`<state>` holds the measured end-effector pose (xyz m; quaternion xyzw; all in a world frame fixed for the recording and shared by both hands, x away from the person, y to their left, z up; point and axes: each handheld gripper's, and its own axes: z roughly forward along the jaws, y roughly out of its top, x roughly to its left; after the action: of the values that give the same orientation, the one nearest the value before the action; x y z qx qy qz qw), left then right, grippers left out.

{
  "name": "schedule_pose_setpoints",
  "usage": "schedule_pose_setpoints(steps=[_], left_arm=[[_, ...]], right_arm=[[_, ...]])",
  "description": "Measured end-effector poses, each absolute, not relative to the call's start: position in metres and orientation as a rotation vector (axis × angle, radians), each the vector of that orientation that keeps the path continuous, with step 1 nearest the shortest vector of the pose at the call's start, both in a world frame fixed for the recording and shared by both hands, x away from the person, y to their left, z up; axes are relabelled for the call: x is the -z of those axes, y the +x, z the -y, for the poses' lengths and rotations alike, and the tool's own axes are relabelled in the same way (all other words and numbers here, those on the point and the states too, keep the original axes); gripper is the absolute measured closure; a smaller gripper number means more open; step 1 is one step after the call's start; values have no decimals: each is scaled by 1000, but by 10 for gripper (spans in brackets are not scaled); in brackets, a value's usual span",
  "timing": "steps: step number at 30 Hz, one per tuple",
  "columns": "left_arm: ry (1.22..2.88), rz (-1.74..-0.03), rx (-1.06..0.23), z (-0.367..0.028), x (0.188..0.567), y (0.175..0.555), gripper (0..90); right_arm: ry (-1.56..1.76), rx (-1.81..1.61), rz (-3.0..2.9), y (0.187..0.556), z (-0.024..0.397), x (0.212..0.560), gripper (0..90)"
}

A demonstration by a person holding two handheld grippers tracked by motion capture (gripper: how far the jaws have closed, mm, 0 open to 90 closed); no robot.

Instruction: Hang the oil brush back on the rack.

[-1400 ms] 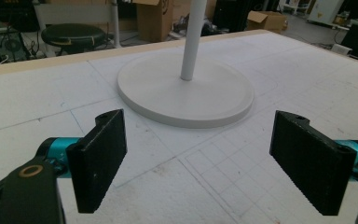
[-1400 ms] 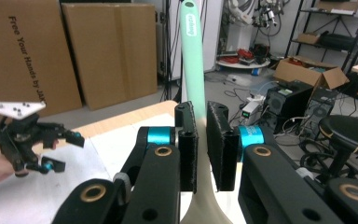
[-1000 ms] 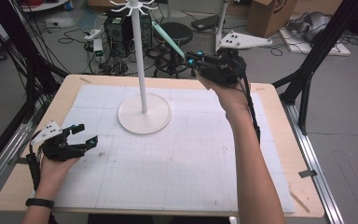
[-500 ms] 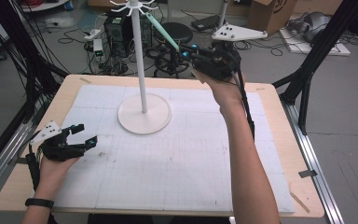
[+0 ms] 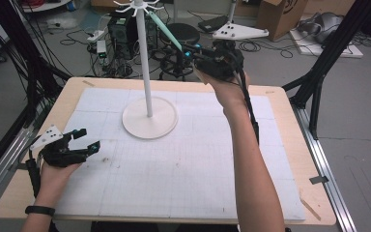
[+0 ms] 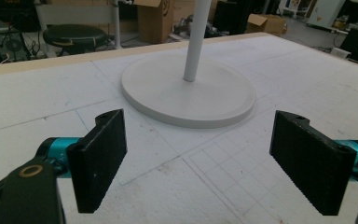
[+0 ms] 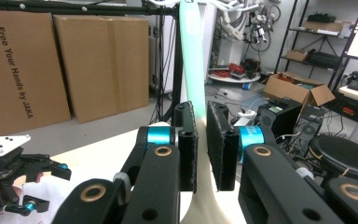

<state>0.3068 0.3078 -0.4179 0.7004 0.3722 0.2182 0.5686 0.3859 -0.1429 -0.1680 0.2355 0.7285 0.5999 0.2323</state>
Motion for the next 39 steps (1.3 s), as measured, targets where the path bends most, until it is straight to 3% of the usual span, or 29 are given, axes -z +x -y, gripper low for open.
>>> schedule_pose_setpoints(steps=[13,16,27,33,39], left_arm=[[1648,-873,-512,-308,418,307,193],[1650,-873,-512,-308,418,307,192],[1640,-875,-512,-309,417,306,192],[1632,-882,-521,-309,415,306,190],[1633,-898,-536,-311,417,308,188]], right_arm=[[652,-1587,-2049,397,129,177,804],[648,-1604,-2062,398,128,179,709],[664,-1622,-2084,388,149,199,532],[710,-1603,-2117,366,191,244,406],[758,-1583,-2116,339,232,293,344]])
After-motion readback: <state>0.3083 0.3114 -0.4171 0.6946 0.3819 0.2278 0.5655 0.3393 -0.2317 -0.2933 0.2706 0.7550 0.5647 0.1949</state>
